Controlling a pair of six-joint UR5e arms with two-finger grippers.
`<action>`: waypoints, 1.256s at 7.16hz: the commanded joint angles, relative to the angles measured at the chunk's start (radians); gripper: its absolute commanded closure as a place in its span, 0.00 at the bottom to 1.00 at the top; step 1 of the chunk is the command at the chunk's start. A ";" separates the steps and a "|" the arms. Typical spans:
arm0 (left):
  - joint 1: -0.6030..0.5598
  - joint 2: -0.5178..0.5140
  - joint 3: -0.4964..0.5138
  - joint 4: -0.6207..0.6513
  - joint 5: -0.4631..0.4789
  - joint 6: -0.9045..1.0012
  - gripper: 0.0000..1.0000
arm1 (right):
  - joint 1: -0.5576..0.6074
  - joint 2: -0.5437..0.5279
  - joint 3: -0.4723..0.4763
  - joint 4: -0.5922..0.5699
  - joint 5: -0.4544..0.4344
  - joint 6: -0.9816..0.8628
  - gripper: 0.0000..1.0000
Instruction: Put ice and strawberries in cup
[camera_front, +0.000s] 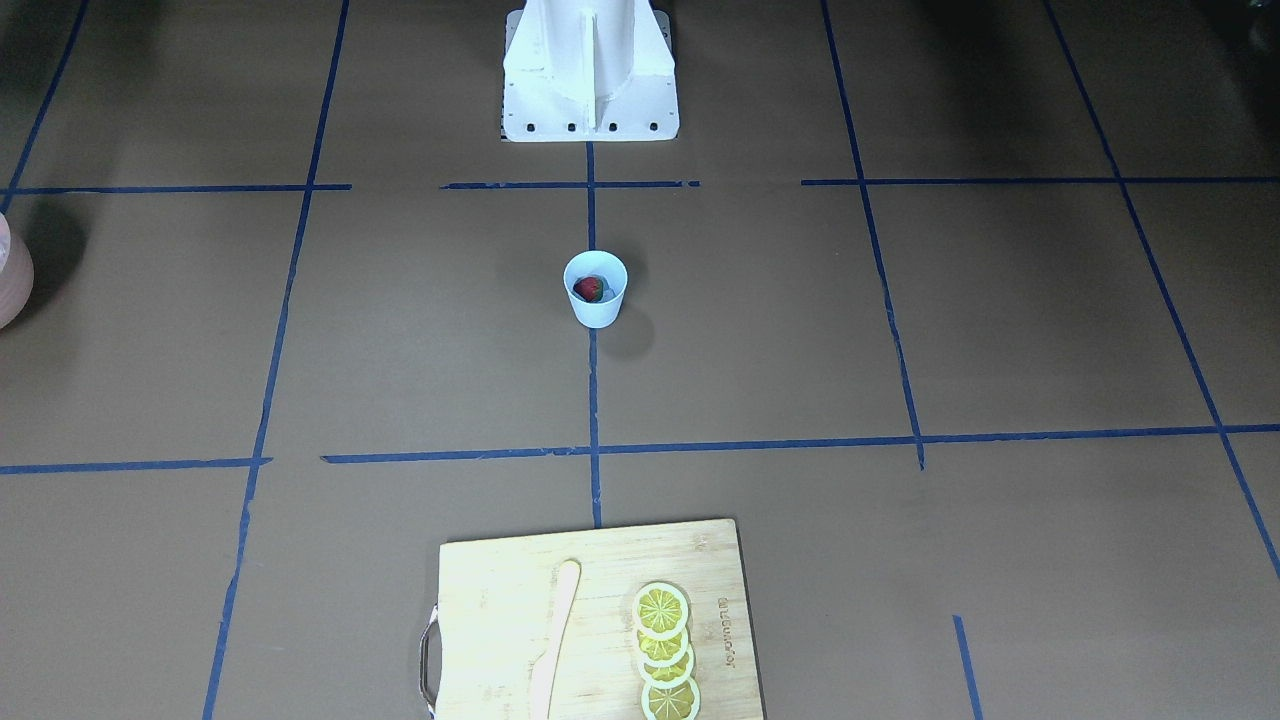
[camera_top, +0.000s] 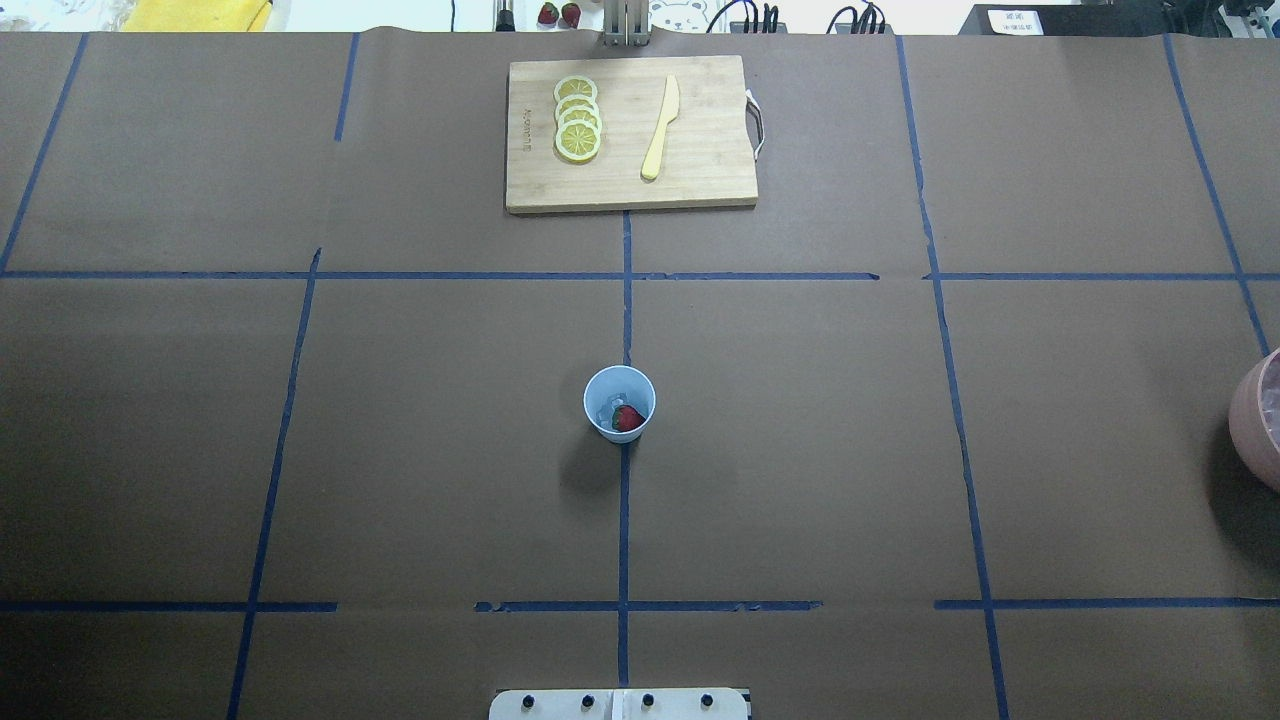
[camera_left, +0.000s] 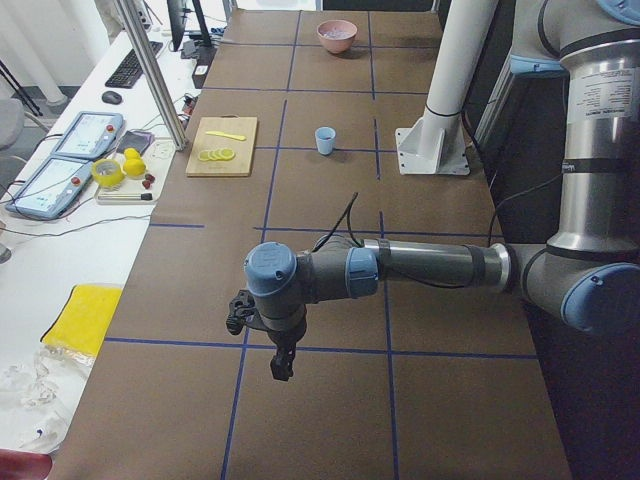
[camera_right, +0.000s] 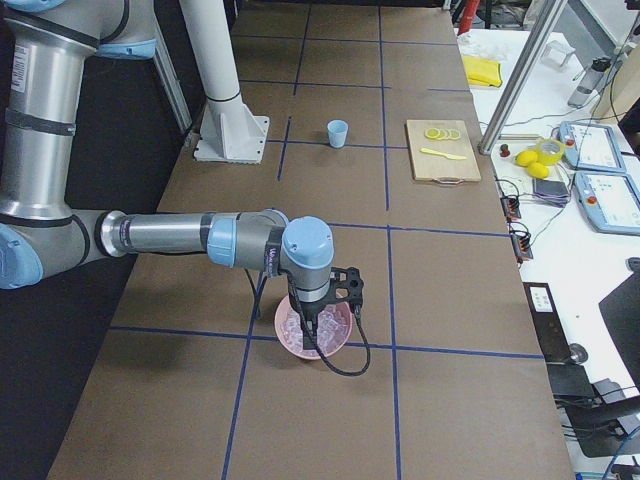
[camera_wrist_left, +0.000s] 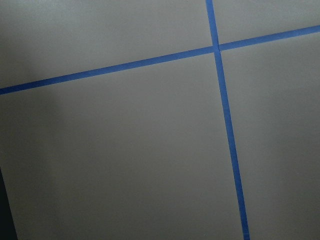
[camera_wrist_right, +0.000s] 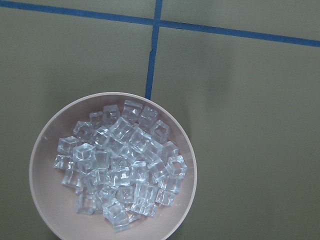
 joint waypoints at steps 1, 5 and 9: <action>0.000 0.000 0.000 0.000 0.001 0.001 0.00 | -0.001 -0.001 -0.002 0.003 0.000 0.000 0.01; 0.000 0.017 0.004 0.000 -0.001 0.002 0.00 | -0.001 -0.001 -0.005 0.028 -0.002 0.009 0.01; 0.000 0.017 0.010 0.002 0.001 0.004 0.00 | -0.001 -0.002 -0.008 0.028 -0.003 0.008 0.01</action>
